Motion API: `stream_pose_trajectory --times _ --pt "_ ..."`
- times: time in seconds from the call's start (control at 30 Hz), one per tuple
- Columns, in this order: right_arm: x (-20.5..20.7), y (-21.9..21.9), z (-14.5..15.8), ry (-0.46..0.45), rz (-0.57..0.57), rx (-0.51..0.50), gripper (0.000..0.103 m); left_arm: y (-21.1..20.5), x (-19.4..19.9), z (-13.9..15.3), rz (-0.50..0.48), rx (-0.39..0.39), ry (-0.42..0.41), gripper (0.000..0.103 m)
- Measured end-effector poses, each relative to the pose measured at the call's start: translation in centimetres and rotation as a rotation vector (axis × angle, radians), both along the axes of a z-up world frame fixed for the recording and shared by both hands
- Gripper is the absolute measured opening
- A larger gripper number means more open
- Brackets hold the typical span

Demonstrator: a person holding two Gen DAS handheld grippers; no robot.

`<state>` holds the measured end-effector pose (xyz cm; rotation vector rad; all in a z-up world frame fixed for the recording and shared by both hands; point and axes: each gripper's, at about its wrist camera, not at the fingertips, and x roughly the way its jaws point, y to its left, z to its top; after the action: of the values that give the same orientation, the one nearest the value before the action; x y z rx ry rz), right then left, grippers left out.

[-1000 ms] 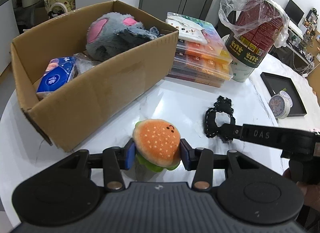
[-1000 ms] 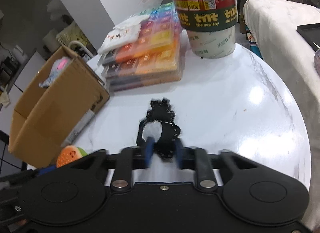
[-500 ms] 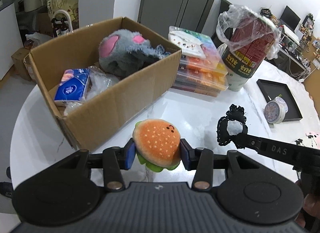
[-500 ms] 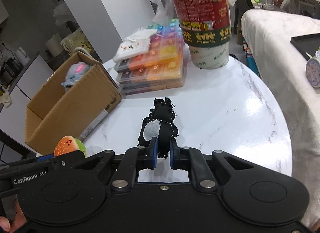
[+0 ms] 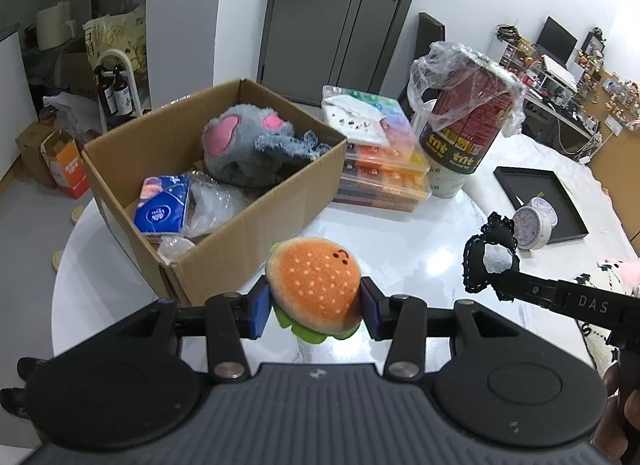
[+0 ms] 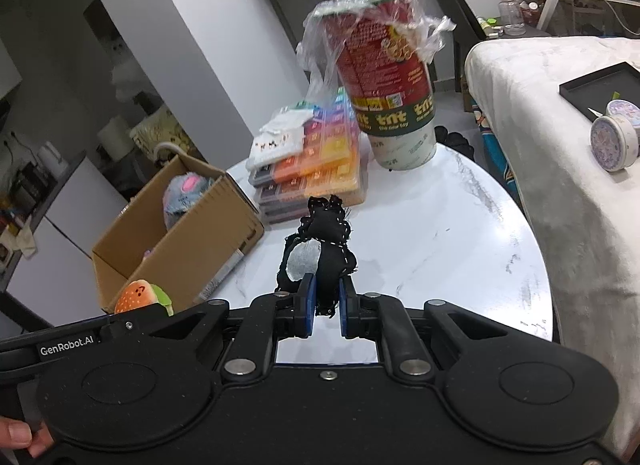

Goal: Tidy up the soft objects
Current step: 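Carry the burger plush and black lace plush over the box with both grippers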

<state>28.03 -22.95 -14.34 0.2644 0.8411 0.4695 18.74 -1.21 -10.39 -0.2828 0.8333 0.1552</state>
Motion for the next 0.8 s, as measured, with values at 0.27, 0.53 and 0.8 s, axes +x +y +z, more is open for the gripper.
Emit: stream_pose_trajectory --times 0.27,0.53,0.8 --pt "-1.1 0.2 1.5 -0.033 -0.006 0.018 0.012 0.9 -0.6 2.1 -0.031 0.010 -0.033 0.045" --pt "-1.7 1.4 3.3 -0.069 0.022 0.027 0.012 2.1 -1.1 3.8 -0.036 0.027 -0.064 0.045" --pt "-2.0 3.5 5.0 -0.086 0.078 0.070 0.012 4.2 -1.1 4.9 0.007 0.029 -0.083 0.045"
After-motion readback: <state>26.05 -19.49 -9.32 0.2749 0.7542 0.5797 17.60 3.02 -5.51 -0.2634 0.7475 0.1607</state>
